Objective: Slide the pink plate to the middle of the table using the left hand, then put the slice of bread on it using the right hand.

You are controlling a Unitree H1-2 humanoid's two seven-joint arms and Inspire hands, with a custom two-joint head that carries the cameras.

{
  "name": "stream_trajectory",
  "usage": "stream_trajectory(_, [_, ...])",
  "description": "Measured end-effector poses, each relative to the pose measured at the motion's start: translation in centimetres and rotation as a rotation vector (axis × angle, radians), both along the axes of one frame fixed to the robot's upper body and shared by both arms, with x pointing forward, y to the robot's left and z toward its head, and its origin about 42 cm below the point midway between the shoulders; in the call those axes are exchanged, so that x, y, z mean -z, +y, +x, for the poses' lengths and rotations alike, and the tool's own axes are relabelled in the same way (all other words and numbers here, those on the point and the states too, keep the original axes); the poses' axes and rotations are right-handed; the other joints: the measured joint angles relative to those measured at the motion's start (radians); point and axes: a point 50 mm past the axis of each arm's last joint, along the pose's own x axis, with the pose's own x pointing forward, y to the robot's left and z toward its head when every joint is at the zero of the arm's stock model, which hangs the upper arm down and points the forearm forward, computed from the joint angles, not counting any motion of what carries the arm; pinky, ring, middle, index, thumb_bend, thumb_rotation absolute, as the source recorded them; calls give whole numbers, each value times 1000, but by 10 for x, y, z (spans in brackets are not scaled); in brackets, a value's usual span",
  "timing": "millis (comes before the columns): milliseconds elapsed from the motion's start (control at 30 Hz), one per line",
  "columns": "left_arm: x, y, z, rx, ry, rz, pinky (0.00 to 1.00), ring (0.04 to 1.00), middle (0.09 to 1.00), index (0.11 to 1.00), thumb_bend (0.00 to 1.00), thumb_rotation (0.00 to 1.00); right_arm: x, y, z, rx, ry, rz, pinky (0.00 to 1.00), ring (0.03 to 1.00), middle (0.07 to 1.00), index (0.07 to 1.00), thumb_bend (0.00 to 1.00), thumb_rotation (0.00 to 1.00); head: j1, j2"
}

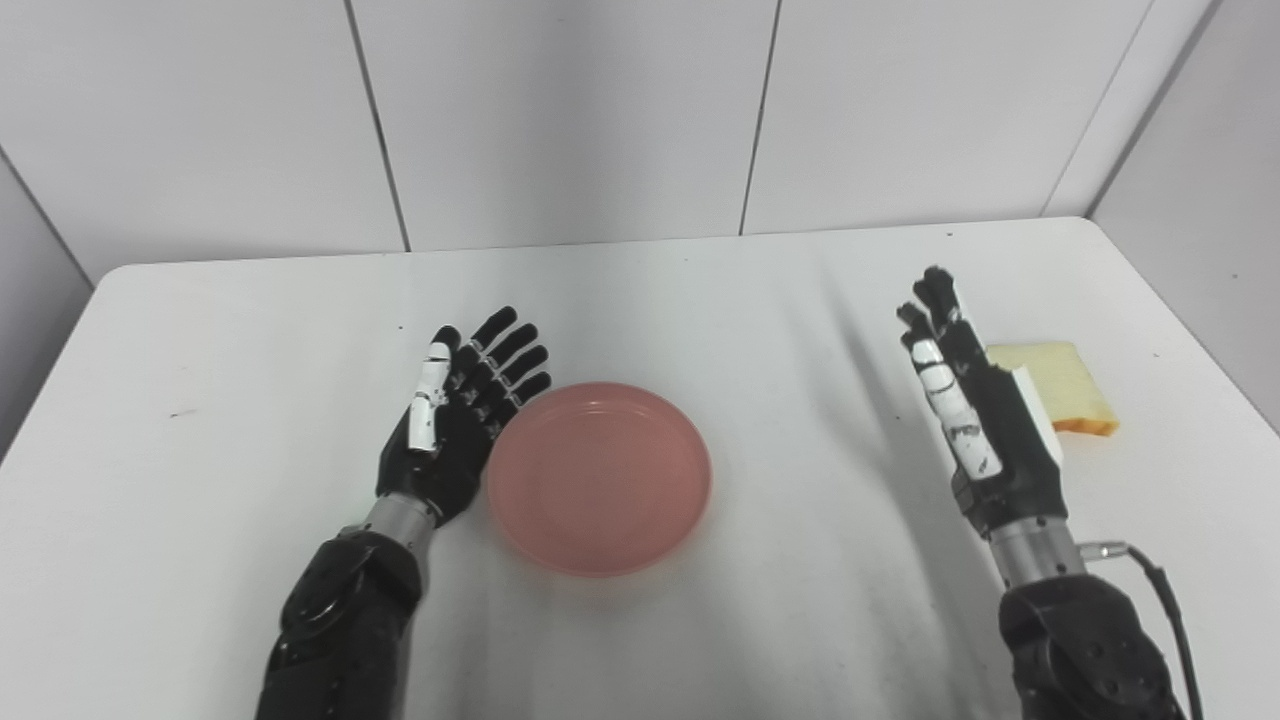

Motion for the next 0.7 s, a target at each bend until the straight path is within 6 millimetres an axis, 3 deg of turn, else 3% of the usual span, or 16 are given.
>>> stream_trajectory(67, [1, 2, 0, 4, 0, -7, 865, 876, 867, 851, 398, 1000, -1, -7, 0, 2, 23, -53, 968, 966, 1000, 1000, 783, 796, -6, 0])
stream_trajectory(100, [1, 4, 1, 7, 1, -15, 867, 876, 867, 852, 406, 1000, -3, -12, 0, 6, 34, -99, 885, 941, 990, 1000, 791, 789, -6, 0])
stream_trajectory(167, [1, 9, 2, 7, -1, -16, 870, 877, 865, 849, 410, 1000, -9, -23, 0, 29, 42, -208, 839, 912, 973, 993, 808, 809, -22, -6])
stream_trajectory(267, [1, 15, 3, -1, -3, -11, 869, 876, 863, 847, 413, 1000, -30, -37, -4, 75, 41, -419, 843, 907, 960, 971, 873, 730, -26, -6])
stream_trajectory(400, [1, 16, 3, -3, -3, -9, 862, 871, 859, 839, 402, 1000, -53, -50, -3, 73, 51, -554, 833, 896, 943, 951, 982, 605, -39, -6])
stream_trajectory(600, [1, 16, 4, -1, -4, -11, 846, 865, 851, 831, 392, 998, -78, -73, 6, 64, 158, -834, 856, 936, 949, 944, 1000, 528, -88, -14])
stream_trajectory(700, [1, 20, 4, -2, -5, -10, 837, 860, 850, 833, 392, 1000, -94, -84, 9, 73, 190, -951, 832, 932, 948, 922, 1000, 419, -117, -18])
